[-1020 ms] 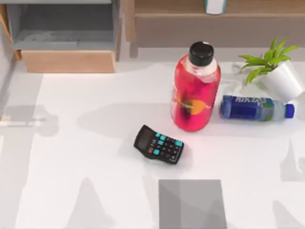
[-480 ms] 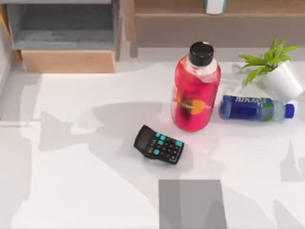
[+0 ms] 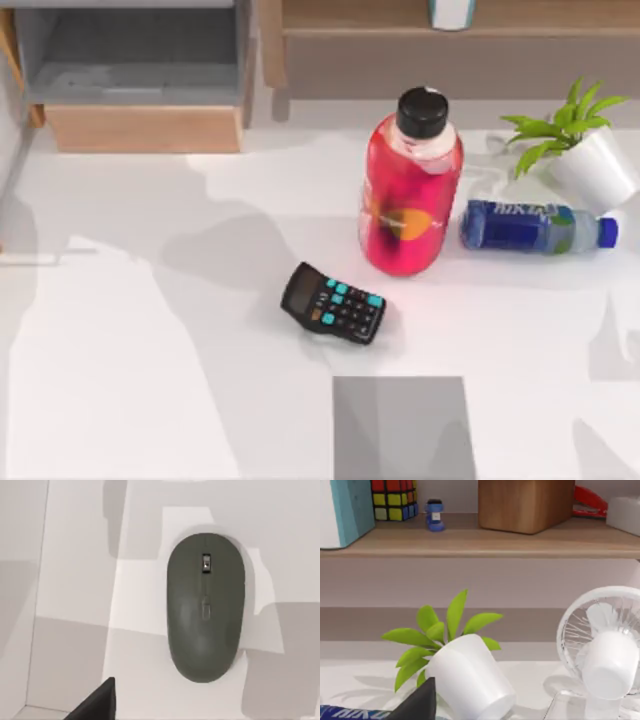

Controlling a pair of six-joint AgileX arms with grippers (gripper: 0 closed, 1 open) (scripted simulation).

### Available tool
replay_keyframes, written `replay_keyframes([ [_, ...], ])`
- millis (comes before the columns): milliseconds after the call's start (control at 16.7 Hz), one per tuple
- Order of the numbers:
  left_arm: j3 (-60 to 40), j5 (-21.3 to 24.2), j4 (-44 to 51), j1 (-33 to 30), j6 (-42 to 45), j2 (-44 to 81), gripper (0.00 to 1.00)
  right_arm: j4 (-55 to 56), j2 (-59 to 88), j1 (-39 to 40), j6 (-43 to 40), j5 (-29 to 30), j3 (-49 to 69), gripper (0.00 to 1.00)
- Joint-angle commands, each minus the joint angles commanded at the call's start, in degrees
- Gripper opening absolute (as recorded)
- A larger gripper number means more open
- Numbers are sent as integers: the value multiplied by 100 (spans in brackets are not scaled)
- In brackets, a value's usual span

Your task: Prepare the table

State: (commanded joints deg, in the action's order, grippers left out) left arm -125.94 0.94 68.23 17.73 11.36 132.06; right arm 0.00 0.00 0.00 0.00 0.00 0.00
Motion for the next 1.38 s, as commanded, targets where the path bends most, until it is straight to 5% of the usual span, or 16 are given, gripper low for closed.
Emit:
replay_keyframes([
  [480,-1670,56,894,94,161,1754,100,0,0,0,0,0,0,100],
  [1380,-1284,62,491,135,194,1775,100,0,0,0,0,0,0,100],
])
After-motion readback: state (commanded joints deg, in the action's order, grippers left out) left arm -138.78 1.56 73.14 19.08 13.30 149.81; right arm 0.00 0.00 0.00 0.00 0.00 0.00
